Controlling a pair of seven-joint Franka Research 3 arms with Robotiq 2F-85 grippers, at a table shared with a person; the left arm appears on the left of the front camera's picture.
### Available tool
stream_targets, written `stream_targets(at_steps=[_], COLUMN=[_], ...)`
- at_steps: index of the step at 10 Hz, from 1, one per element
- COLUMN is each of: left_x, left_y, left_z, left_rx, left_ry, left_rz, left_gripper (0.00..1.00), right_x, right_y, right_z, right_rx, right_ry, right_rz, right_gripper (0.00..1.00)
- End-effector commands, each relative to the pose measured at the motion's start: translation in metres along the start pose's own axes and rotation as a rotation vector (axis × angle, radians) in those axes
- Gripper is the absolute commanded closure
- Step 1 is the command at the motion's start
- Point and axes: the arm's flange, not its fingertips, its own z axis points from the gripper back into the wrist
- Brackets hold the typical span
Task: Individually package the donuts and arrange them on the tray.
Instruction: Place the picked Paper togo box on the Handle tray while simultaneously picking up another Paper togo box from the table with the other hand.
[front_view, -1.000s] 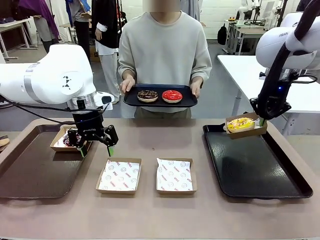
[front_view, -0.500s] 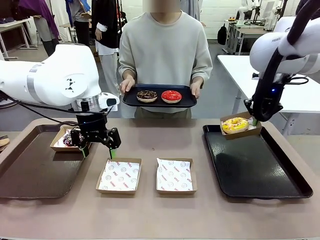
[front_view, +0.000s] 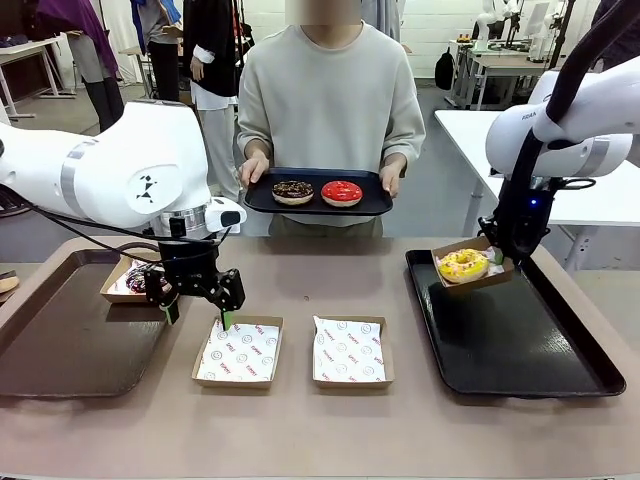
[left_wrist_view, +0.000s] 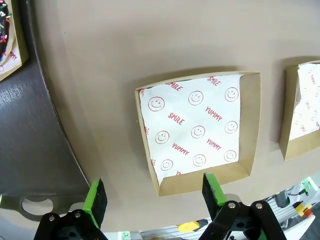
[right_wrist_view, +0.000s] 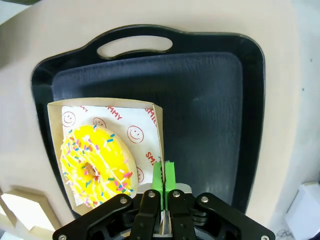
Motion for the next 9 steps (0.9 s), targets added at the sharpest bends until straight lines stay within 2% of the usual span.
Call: stream_targets(at_steps=[1, 2, 6, 9], left_x=[-0.001, -0.003, 0.0, 0.0], left_y=[-0.002, -0.004, -0.001, 0.014], left_z=[-0.004, 0.0, -0.001, -0.003], left_rx=[0.018, -0.012, -0.001, -0.02], left_ry=[-0.025, -0.014, 0.003, -0.045], left_rz=[0.046, -0.005, 0.008, 0.024], left_gripper=[0.0, 0.0, 0.0, 0.0], right_x=[0.01, 0.0, 0.002, 0.002], right_y=[-0.015, 0.0, -0.004, -0.011], right_z=[-0.003, 0.0, -0.004, -0.013], right_rx=[0.054, 0.0, 0.011, -0.05], right_ry=[0.042, 0.0, 0.012, -0.018], right_rz=[0.019, 0.0, 0.013, -0.008], right_gripper=[0.98, 0.98, 0.98, 0.98])
